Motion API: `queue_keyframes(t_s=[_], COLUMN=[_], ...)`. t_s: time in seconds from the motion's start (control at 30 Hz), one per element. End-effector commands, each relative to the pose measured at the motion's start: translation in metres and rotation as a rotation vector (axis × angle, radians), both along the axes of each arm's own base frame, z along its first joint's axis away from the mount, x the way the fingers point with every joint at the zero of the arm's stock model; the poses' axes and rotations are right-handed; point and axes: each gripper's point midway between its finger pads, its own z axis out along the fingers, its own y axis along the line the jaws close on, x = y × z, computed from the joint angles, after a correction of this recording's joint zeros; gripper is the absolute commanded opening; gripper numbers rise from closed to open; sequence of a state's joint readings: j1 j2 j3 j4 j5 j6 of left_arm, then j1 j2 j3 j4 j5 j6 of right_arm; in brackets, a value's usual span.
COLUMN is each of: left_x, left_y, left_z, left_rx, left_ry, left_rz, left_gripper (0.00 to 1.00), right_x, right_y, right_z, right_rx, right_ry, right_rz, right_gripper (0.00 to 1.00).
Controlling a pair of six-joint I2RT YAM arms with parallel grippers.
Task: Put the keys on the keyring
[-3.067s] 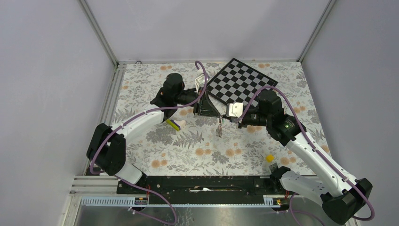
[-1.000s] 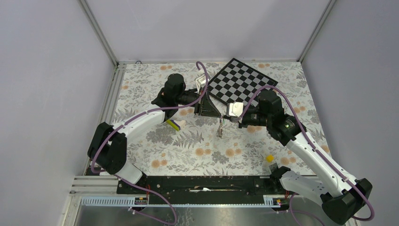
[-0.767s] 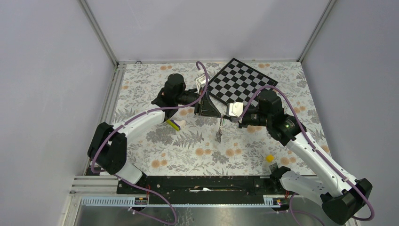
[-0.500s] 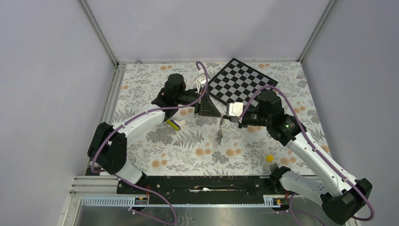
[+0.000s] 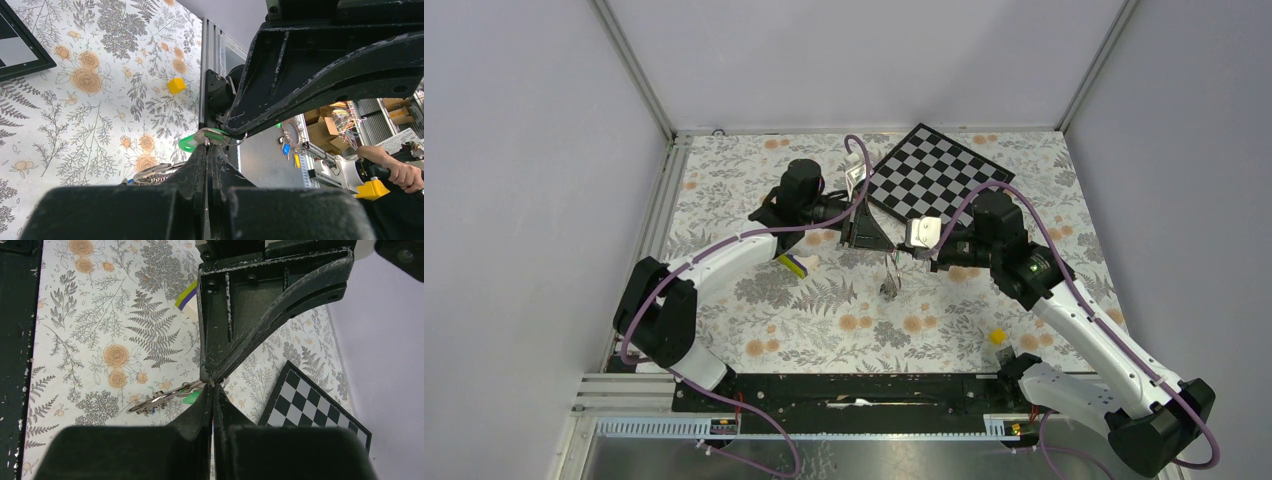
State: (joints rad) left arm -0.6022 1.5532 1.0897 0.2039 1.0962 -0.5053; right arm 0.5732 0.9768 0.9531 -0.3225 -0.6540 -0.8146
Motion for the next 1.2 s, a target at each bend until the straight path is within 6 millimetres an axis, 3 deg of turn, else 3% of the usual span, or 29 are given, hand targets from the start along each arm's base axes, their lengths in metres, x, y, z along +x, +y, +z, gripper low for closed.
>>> queue_keyframes(t_s=[0.0,0.3,0.53,1.17], left_x=[-0.001,-0.011,-0.012,-0.006], left_y=[-0.003,0.007,0.007,0.003], left_z=[0.027,0.047,0.050,0.035], left_rx=[-0.067,-0.122,-0.138,-0.113], left_ry=[-0.086,-0.141,-0.129,-0.085], left_rz=[-0.023,-0.049,-0.053,-0.040], left_gripper=[0.00,0.00,0.00,0.00], right_x=[0.005,0.007,0.006,0.003], right_y=[0.001,-0.004,-0.003,0.000], right_z=[0.013,0.005,0.003,0.013], right_rx=[0.031,-0.015,-0.022,0.025], right_ry=[-0.050,-0.070,-0.060,-0.060], right_rz=[-0.009,-0.014,-0.004,-0.003], right_gripper=[0.00,0.00,0.00,0.00])
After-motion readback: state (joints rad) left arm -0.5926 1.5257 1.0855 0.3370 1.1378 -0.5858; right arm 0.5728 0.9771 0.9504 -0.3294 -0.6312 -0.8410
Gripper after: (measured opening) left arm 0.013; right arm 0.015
